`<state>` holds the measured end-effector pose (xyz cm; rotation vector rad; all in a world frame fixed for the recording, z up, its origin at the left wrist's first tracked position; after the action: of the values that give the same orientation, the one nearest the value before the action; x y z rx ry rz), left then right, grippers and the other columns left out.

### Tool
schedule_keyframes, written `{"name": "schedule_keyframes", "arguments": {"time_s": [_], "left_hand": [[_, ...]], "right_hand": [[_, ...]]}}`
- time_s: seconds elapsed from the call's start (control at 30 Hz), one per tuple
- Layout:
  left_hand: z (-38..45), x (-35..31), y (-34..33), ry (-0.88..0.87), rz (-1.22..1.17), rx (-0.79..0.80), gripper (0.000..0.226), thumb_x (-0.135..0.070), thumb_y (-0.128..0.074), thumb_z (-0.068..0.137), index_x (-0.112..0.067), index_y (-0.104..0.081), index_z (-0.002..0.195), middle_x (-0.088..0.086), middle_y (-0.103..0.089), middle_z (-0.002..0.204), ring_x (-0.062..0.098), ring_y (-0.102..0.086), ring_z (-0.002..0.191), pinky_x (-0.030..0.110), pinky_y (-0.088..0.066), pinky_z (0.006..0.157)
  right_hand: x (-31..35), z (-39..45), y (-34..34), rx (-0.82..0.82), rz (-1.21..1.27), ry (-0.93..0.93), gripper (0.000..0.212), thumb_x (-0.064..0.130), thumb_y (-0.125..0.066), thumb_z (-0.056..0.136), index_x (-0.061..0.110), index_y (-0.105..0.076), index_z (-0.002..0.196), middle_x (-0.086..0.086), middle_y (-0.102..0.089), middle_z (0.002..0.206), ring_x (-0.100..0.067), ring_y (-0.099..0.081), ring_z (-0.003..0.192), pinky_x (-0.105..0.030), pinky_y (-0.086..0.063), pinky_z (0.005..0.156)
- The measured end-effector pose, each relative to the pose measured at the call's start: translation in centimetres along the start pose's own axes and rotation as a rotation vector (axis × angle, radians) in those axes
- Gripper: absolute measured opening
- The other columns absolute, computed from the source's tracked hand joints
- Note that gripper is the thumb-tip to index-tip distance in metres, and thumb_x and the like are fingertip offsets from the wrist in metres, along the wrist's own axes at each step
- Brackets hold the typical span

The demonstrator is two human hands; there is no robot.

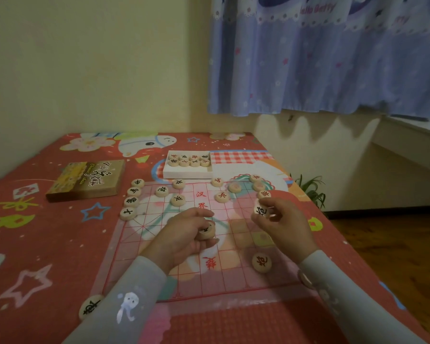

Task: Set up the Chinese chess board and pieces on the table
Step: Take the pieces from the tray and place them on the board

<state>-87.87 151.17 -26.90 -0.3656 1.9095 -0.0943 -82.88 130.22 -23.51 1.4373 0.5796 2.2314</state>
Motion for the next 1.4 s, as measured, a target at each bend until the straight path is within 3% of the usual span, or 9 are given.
{"name": "schedule_keyframes", "arguments": {"time_s": [0.13, 0.4, 0.67, 0.83, 1.0, 1.07, 1.17, 1.27, 1.4], "left_hand": [[-0.4, -1.1, 1.0, -0.037, -0.008, 0.004, 0.027, 0.009, -0.043, 0.092, -0.001, -0.056, 0.113, 0.017, -0.045, 0.092, 0.03, -0.046, 0.085, 0.031, -0.058, 0.056], [-2.2, -3.9, 8.9, -0.138, -0.166, -0.22, 0.017, 0.008, -0.045, 0.093, -0.005, -0.056, 0.096, 0.017, -0.054, 0.083, 0.023, -0.054, 0.07, 0.026, -0.055, 0.047], [-3.7, -4.3, 14.6, -0.187, -0.273, -0.366, 0.016, 0.008, -0.041, 0.094, -0.002, -0.054, 0.093, 0.021, -0.055, 0.091, 0.026, -0.054, 0.071, 0.023, -0.052, 0.043], [-3.5, -3.8, 13.7, -0.176, -0.243, -0.349, 0.015, 0.006, -0.045, 0.094, -0.001, -0.057, 0.096, 0.021, -0.056, 0.095, 0.026, -0.056, 0.074, 0.026, -0.054, 0.046], [-3.8, -3.3, 12.5, -0.158, -0.219, -0.309, 0.014, 0.006, -0.046, 0.094, -0.003, -0.057, 0.096, 0.018, -0.053, 0.096, 0.025, -0.056, 0.074, 0.027, -0.055, 0.049], [-3.9, -3.1, 12.1, -0.156, -0.197, -0.292, 0.015, 0.006, -0.046, 0.093, -0.004, -0.056, 0.095, 0.018, -0.054, 0.094, 0.025, -0.057, 0.071, 0.028, -0.055, 0.051], [-4.0, -2.8, 11.3, -0.142, -0.097, -0.233, 0.017, 0.005, -0.053, 0.09, -0.007, -0.057, 0.1, 0.015, -0.058, 0.089, 0.021, -0.058, 0.069, 0.03, -0.055, 0.057], [-4.3, -2.4, 9.8, -0.102, 0.048, -0.14, 0.027, 0.003, -0.062, 0.084, -0.008, -0.059, 0.108, 0.012, -0.064, 0.083, 0.02, -0.061, 0.063, 0.037, -0.055, 0.07], [-4.6, -1.7, 6.9, -0.069, 0.07, 0.018, 0.029, 0.007, -0.063, 0.084, -0.006, -0.058, 0.11, 0.009, -0.068, 0.08, 0.014, -0.061, 0.053, 0.034, -0.057, 0.06]], "right_hand": [[1.3, -0.4, -2.0, 0.078, 0.003, 0.046, 0.035, 0.023, -0.076, 0.079, 0.021, -0.066, 0.112, 0.007, -0.06, 0.104, -0.004, -0.059, 0.091, -0.023, -0.053, 0.082], [7.3, -0.8, -9.9, 0.339, 0.026, 0.18, 0.035, 0.031, -0.075, 0.079, 0.025, -0.065, 0.112, 0.011, -0.06, 0.105, 0.003, -0.058, 0.091, -0.018, -0.05, 0.083], [10.6, -4.5, -14.3, 0.553, -0.072, 0.389, 0.015, 0.042, -0.072, 0.077, 0.032, -0.067, 0.086, 0.015, -0.062, 0.085, 0.0, -0.057, 0.082, -0.013, -0.042, 0.072], [11.2, -6.9, -15.0, 0.614, -0.094, 0.54, 0.015, 0.038, -0.069, 0.081, 0.026, -0.069, 0.089, 0.017, -0.058, 0.081, 0.01, -0.049, 0.071, -0.003, -0.034, 0.066], [11.3, -7.7, -15.4, 0.658, -0.122, 0.579, 0.022, 0.042, -0.066, 0.081, 0.024, -0.07, 0.093, 0.011, -0.067, 0.1, -0.001, -0.057, 0.089, -0.016, -0.045, 0.078], [11.2, -7.1, -14.9, 0.617, -0.09, 0.542, 0.023, 0.043, -0.064, 0.079, 0.025, -0.071, 0.091, 0.012, -0.066, 0.103, -0.001, -0.058, 0.093, -0.019, -0.047, 0.082], [10.9, -5.5, -13.2, 0.473, -0.029, 0.451, 0.014, 0.039, -0.067, 0.081, 0.029, -0.068, 0.09, 0.015, -0.063, 0.092, -0.002, -0.059, 0.081, -0.015, -0.046, 0.07], [10.4, -4.2, -11.9, 0.376, 0.073, 0.325, 0.027, 0.038, -0.075, 0.077, 0.029, -0.064, 0.1, 0.016, -0.059, 0.101, -0.001, -0.06, 0.084, -0.012, -0.045, 0.066], [10.3, -4.0, -11.8, 0.397, 0.104, 0.291, 0.042, 0.035, -0.079, 0.074, 0.028, -0.062, 0.112, 0.013, -0.058, 0.105, 0.001, -0.058, 0.087, -0.015, -0.049, 0.069]]}}
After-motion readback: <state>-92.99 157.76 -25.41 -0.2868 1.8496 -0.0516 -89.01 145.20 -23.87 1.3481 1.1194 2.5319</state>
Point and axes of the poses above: each hand's wrist, its own z-axis towards the middle knuckle, its own y-axis out of the back of the hand, x = y × z, the point moved 6 cm from there along z, towards the middle knuckle
